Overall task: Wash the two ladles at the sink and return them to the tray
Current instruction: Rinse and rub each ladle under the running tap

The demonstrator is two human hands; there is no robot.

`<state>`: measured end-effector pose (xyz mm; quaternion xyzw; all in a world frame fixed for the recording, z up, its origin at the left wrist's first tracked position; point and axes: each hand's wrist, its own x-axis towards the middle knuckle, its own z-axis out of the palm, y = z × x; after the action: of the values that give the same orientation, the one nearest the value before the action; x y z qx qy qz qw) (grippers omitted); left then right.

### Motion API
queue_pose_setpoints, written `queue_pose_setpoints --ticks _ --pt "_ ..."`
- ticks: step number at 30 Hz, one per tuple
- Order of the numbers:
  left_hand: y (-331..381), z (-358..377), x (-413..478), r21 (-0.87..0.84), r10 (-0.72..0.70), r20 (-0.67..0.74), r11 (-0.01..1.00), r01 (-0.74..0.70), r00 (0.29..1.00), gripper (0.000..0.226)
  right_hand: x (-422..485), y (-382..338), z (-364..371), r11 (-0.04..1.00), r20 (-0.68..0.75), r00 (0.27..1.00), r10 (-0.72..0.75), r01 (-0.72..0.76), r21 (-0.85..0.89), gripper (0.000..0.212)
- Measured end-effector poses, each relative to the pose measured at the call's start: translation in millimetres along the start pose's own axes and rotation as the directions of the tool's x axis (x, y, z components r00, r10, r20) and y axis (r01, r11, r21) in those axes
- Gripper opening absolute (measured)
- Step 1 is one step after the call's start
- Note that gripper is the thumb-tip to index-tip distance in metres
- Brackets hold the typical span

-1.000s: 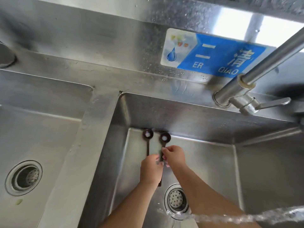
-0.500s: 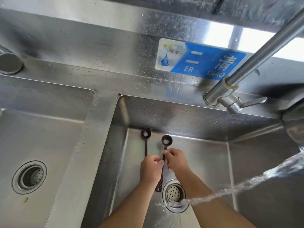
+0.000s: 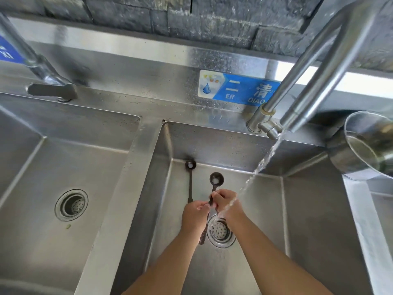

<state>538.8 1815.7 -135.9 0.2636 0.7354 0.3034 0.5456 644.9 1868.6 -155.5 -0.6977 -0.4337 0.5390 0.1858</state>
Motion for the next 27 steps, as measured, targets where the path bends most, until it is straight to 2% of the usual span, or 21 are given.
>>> queue_pose_setpoints --ticks 2,4,8,11,13,15,17,23,27 --pt "1.6 -4.6 -13.3 -0.159 -0.082 0.028 0.984 0.085 0.996 0.025 -13.5 -3.8 -2.7 0.999 0.018 1.0 0.008 -0.009 0.04 0.021" --pt "3.9 -8.3 -28.1 -0.311 -0.146 0.124 0.933 0.179 0.981 0.019 -26.7 -6.7 -5.7 0.997 0.022 0.999 0.036 -0.037 0.062 0.021" --pt "4.5 -13.3 -54.2 -0.395 -0.195 0.163 0.885 0.245 0.967 0.017 -53.8 -11.4 -8.2 0.996 0.047 0.997 0.068 -0.071 0.058 0.025" --pt "1.7 -18.0 -69.8 -0.407 -0.217 0.147 0.876 0.259 0.965 0.019 -70.8 -8.3 -9.8 0.995 0.052 0.996 0.066 -0.069 0.066 0.024" --pt "1.6 -21.8 -82.5 -0.416 -0.2 0.212 0.867 0.273 0.957 0.023 -80.2 -5.2 -11.9 0.996 0.054 0.997 0.063 -0.066 0.063 0.021" --pt "1.4 -27.2 -94.4 -0.402 -0.185 0.25 0.873 0.275 0.951 0.025 -90.3 -3.3 -13.3 0.992 0.073 0.995 0.069 -0.076 0.103 0.025" --pt "0.7 -30.6 -102.0 -0.375 -0.17 0.228 0.893 0.248 0.959 0.024 -99.9 -4.7 -16.6 0.983 0.099 0.992 0.082 -0.097 0.156 0.024" --pt "0.5 -39.1 -127.7 -0.334 -0.153 0.206 0.918 0.216 0.966 0.021 -124.8 -16.2 -25.8 0.932 0.133 0.977 0.167 -0.2 0.301 0.007" --pt "-3.2 -42.4 -143.9 -0.326 -0.125 0.235 0.924 0.199 0.964 0.021 -136.5 -24.5 -34.1 0.926 0.149 0.977 0.152 -0.194 0.324 0.029"
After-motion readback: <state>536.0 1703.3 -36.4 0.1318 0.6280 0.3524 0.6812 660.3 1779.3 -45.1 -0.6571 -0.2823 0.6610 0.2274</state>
